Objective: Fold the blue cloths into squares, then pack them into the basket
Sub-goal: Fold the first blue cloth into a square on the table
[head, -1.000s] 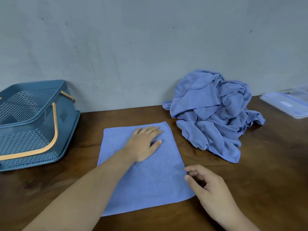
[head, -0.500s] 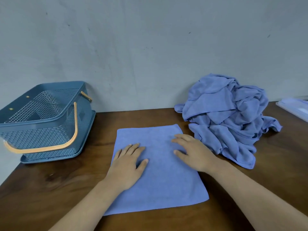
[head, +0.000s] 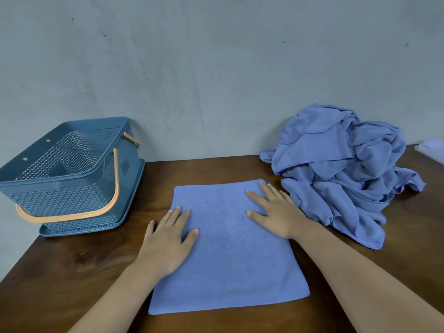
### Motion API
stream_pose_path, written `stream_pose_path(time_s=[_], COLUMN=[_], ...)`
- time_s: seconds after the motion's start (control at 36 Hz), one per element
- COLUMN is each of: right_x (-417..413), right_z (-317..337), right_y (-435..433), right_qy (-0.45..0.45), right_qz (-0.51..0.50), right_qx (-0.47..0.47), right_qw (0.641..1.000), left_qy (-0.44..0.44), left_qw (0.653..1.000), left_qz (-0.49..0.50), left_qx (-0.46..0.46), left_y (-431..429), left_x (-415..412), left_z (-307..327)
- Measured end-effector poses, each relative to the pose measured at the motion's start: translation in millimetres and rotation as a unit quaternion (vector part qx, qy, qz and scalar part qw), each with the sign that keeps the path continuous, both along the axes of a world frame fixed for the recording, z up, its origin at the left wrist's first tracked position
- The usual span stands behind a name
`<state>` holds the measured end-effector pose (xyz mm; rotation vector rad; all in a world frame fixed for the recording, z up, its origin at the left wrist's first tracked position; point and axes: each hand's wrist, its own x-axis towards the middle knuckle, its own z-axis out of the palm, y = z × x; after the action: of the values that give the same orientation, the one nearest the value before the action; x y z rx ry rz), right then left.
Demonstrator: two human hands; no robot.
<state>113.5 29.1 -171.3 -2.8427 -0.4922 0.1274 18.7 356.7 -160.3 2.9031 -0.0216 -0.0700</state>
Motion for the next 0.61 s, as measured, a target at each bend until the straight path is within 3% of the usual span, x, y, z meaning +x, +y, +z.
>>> stream_pose_path(time_s=[0.11,0.19,0.33,0.61], right_x=[1.2,3.4,6.9,10.4], right_z=[4.7,14.7,20.6,7.8], right_y=[0.9,1.1,10.9,17.6], right_qy=[0.031,0.07,0.018,0.027], right_qz=[-0.016,-0.025,-0.058,-0.072], right_qx=[-0.008,0.005,0.02,-0.026], right_qw=[0.999,0.997,0.998,0.997], left_qy=[-0.066,-0.095,-0.038,0.036], left_qw=[0.997,0.995,0.997,0.999], left_qz=[0.039,0.015,-0.066,0.035], left_qx=[0.025,0.035,-0.021,0.014], left_y=[-9.8,-33.7,-81.4,-8.5], left_x=[15.7,31.4,51.7,87.3], left_z=[8.8,12.9,10.1,4.3])
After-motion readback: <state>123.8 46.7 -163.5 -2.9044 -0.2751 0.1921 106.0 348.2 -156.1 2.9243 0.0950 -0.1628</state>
